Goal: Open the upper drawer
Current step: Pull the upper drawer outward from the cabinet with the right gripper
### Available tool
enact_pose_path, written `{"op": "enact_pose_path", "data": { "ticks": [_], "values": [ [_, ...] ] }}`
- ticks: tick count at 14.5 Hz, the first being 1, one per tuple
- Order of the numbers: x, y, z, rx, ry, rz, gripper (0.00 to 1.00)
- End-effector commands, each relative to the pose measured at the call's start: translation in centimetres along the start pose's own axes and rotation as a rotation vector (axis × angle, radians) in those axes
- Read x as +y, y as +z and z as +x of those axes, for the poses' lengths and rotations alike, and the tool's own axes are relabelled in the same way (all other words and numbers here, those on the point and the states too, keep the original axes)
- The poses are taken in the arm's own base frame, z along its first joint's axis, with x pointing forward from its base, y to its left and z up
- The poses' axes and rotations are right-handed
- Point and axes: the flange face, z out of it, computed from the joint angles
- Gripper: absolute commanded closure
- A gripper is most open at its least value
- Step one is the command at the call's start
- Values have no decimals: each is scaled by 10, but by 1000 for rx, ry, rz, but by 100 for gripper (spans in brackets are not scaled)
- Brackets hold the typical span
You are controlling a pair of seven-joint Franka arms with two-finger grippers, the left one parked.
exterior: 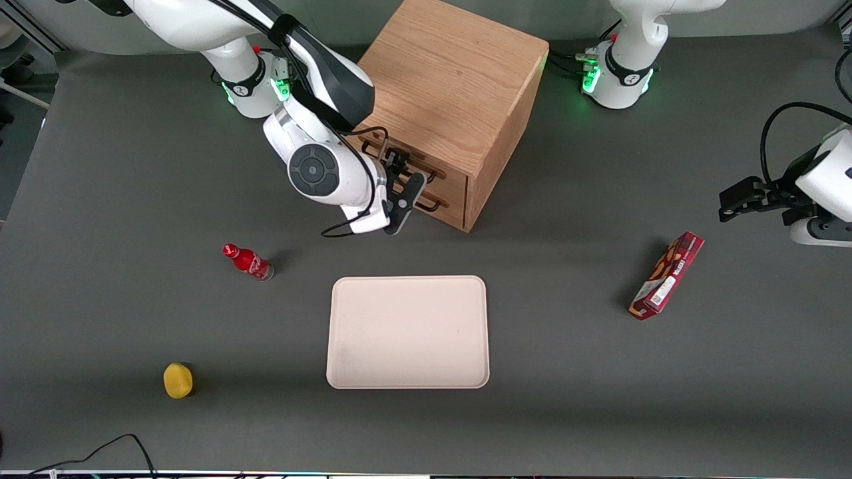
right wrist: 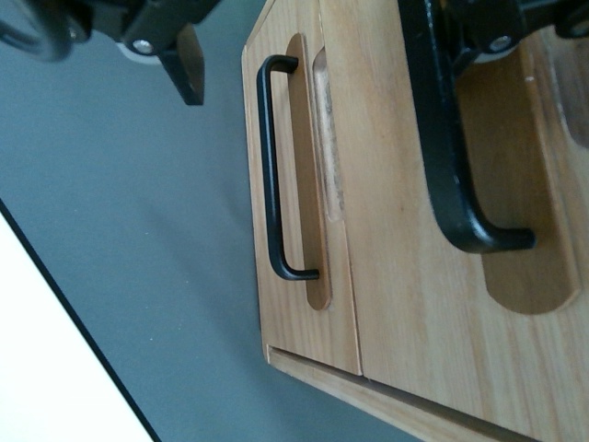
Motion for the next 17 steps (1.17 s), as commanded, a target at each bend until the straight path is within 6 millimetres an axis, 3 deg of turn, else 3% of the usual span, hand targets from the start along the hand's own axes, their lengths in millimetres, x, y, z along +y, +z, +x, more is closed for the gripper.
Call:
{"op": "enact_pose_path", "data": {
  "ticks": [1,17],
  "values": [
    [4,-5,-4,11,-18,-40,0],
    [47,-35,-9,56,12,-66,0]
  ]
}}
